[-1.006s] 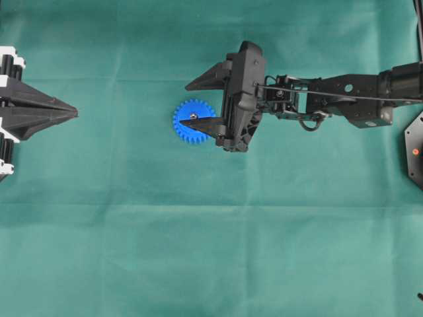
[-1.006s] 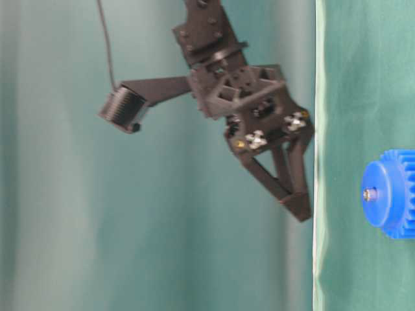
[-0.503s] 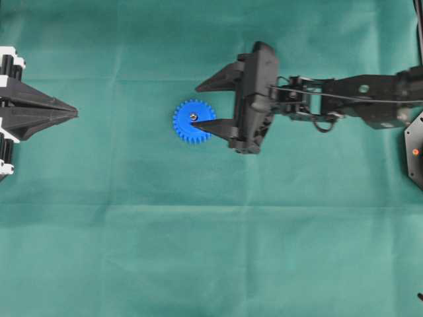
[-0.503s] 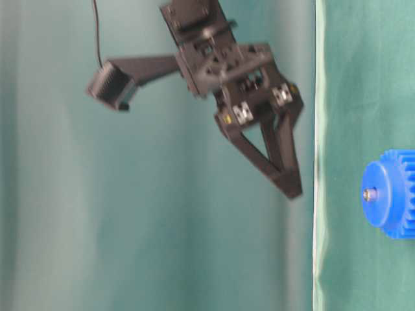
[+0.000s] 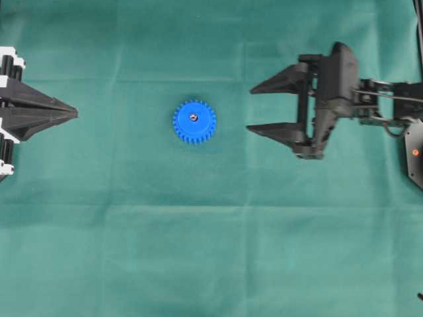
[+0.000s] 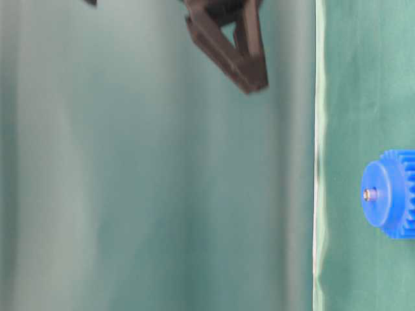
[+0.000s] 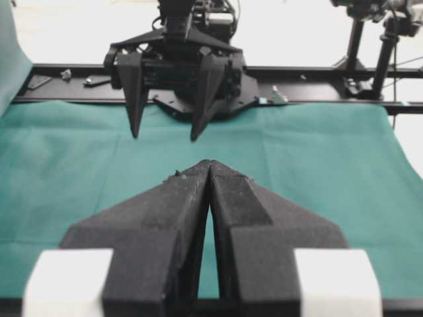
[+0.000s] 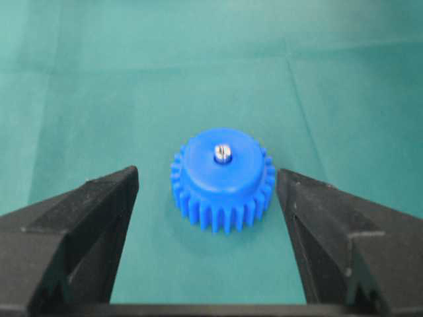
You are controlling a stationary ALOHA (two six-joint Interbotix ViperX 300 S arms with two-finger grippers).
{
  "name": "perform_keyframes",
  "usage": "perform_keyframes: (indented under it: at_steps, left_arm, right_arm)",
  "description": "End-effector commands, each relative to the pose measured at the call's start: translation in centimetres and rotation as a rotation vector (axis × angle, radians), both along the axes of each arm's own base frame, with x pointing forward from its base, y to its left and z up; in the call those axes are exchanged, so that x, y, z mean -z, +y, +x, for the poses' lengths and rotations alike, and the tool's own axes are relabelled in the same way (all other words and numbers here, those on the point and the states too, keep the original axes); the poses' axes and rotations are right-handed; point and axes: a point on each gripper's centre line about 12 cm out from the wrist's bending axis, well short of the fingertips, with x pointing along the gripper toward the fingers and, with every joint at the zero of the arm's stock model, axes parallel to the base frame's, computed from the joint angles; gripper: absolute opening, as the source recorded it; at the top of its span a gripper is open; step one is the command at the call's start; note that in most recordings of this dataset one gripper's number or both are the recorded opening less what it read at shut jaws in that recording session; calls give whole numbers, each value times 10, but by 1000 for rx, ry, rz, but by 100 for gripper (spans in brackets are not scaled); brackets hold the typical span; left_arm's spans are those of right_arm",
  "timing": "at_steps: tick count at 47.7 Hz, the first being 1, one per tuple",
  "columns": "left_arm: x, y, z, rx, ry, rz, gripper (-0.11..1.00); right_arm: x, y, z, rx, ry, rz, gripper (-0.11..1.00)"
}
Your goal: Insert the shaft placed at a random location into the center hole of the medium gear at another random location.
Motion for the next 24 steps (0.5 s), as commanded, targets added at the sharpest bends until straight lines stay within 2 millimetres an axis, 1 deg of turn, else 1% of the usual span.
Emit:
perform_keyframes:
  at_steps: [1, 13, 24]
  left_arm:
    - [-8, 0, 2, 0, -20, 0, 0]
    - [-7, 0, 2, 0, -15, 0, 0]
    - [-7, 0, 2, 0, -17, 0, 0]
  right_arm:
    - [-10, 2, -14, -1, -37, -1, 86]
    - [-17, 5, -46, -2, -39, 3, 86]
    - [-23, 7, -61, -4, -42, 4, 86]
